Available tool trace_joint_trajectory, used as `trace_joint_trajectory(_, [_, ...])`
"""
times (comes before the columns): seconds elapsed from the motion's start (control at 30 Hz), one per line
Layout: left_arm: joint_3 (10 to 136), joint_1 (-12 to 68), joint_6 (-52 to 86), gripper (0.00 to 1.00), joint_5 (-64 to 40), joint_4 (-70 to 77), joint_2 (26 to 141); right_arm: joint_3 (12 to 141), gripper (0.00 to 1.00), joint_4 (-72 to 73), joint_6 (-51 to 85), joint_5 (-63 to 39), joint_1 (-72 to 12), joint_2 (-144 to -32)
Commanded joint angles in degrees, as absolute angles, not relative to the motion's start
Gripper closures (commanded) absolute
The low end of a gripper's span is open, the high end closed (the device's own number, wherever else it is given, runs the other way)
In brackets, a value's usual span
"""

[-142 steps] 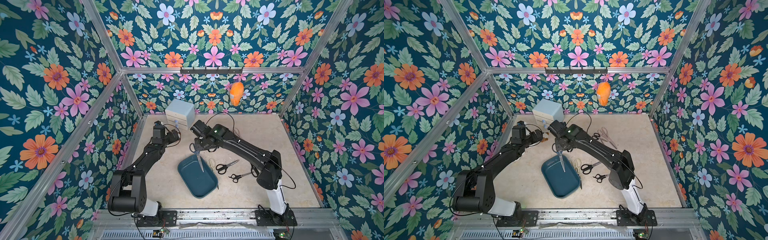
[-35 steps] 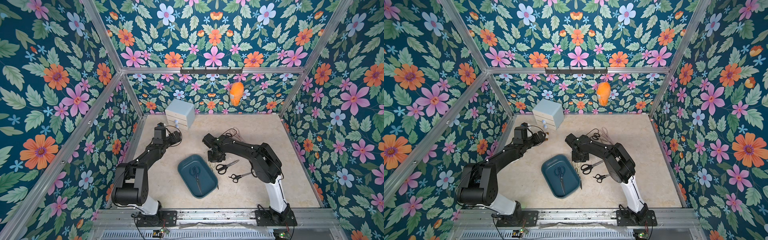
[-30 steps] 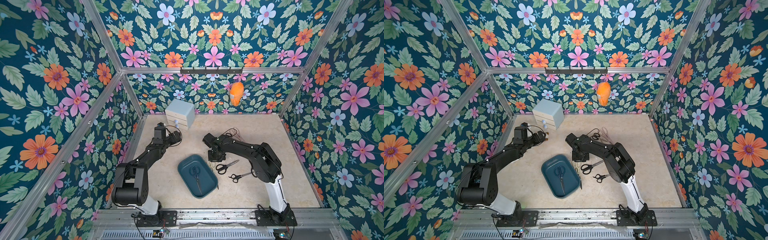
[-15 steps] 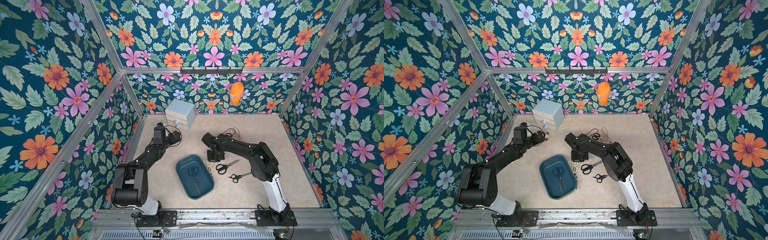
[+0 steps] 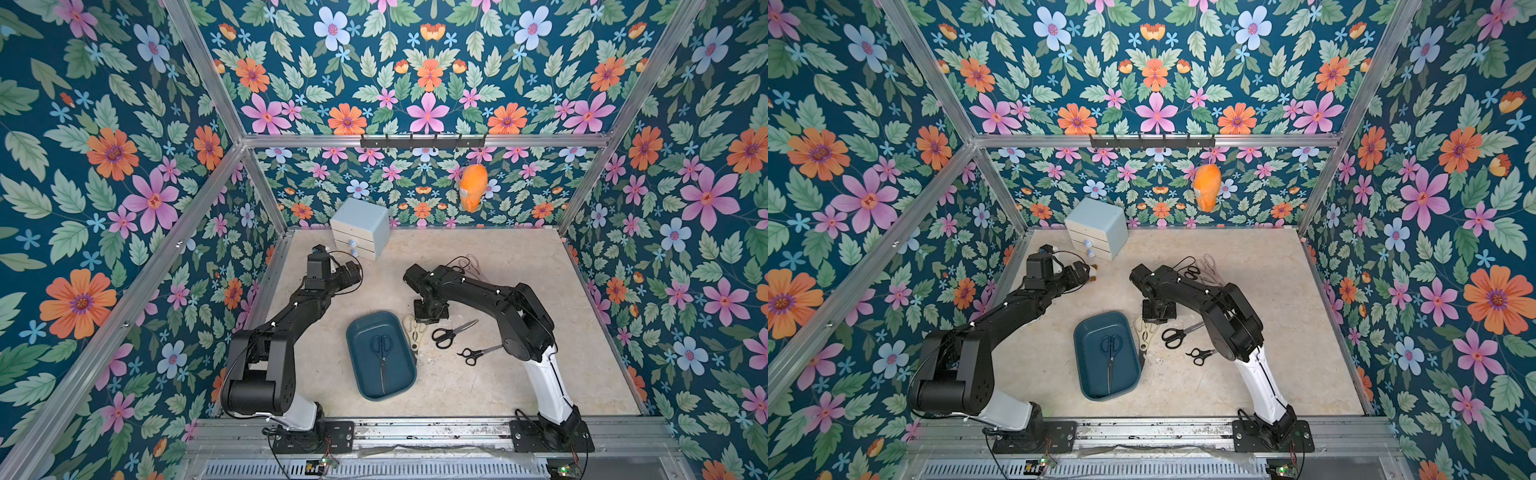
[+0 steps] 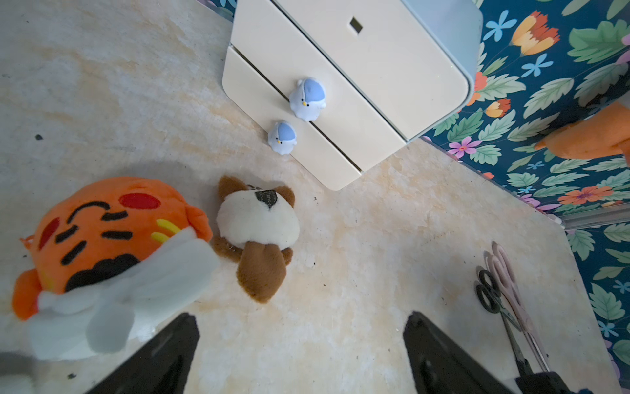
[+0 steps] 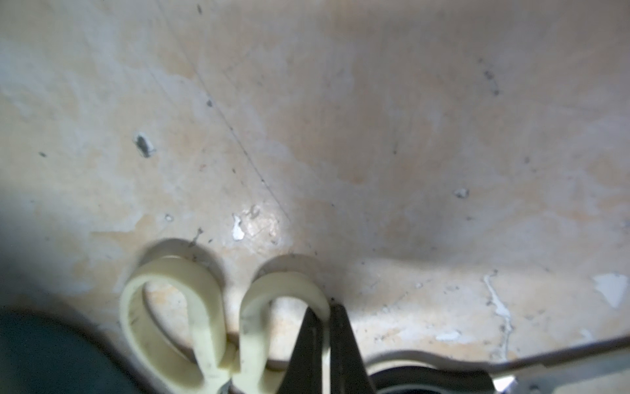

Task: Put the scissors into the storage box
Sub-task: Adjust the storage box at the center of the board, then place the scissors in the storage box.

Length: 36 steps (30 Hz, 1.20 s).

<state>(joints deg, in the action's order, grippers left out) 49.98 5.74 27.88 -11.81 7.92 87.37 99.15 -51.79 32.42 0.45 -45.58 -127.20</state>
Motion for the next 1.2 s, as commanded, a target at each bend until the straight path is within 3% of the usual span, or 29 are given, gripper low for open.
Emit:
trace_joint_trajectory(0.0, [50.6, 5.7, 27.2, 0.01, -11.4, 8.0, 87.0, 100.1, 1.00, -53.5, 29.3, 4.8, -45.5, -127.8])
trace_joint_trajectory(0.33, [51.0, 5.4, 27.2, 0.01, -11.5, 7.8, 87.0, 114.0, 1.00, -63.2, 19.5, 13.4, -45.4, -129.0])
trace_joint_trajectory(0.63, [52.0, 5.1, 26.7, 0.01, -11.2, 7.2, 87.3, 123.3, 1.00, -71.0, 21.1, 11.1, -45.6, -126.7])
trace_joint_trajectory(0.83, [52.5, 4.6, 27.8, 0.01, -11.9, 7.4, 87.5, 122.0, 1.00, -67.2, 25.9, 4.8, -48.1, -122.6])
trace_joint_trajectory(1.17, [52.2, 3.8, 28.3, 0.01, -11.9, 7.7, 85.3, 124.8, 1.00, -61.6, 30.4, 4.5, -56.9, -126.2])
